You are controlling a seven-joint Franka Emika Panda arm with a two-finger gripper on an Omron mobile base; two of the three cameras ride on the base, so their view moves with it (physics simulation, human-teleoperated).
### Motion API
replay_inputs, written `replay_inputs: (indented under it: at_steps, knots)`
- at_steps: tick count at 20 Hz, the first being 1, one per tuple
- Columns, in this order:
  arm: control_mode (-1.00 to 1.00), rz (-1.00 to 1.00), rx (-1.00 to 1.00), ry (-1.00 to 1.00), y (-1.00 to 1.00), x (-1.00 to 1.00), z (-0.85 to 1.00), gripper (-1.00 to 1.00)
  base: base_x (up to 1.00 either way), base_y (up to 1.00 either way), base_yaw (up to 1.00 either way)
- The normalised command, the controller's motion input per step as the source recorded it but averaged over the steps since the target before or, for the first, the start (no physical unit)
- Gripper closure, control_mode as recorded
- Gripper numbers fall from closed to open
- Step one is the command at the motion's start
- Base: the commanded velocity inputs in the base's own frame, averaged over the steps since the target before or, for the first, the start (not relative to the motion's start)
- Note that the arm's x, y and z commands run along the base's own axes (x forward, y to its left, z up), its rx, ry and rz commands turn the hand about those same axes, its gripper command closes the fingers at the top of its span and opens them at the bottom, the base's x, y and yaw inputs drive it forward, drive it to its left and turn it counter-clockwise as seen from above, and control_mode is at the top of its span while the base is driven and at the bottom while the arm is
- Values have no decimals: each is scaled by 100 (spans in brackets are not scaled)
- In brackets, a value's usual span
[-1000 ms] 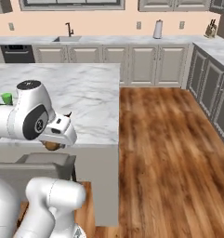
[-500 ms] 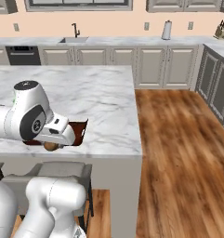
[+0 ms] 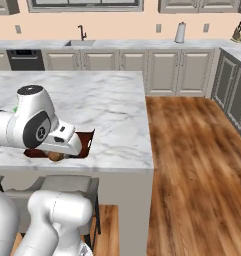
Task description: Gather the potato and corn from the fridge and place them on a tray on the dining counter. Then gather the fishs from the fridge and place them on the other tray.
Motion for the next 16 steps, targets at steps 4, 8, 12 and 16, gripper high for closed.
replay_inputs:
  at_steps: [4, 8, 12, 16]
  knots:
    - [-100, 0, 0, 0, 3, 10, 0, 100, 1, 1, 0]
    - [-100, 18, 0, 7, 3, 94, 15, 100, 0, 0, 0]
    - [-100, 31, 0, 8, 19, 100, 5, 100, 0, 0, 0]
    - [-100, 53, -2, 0, 40, 100, -21, 100, 0, 0, 0]
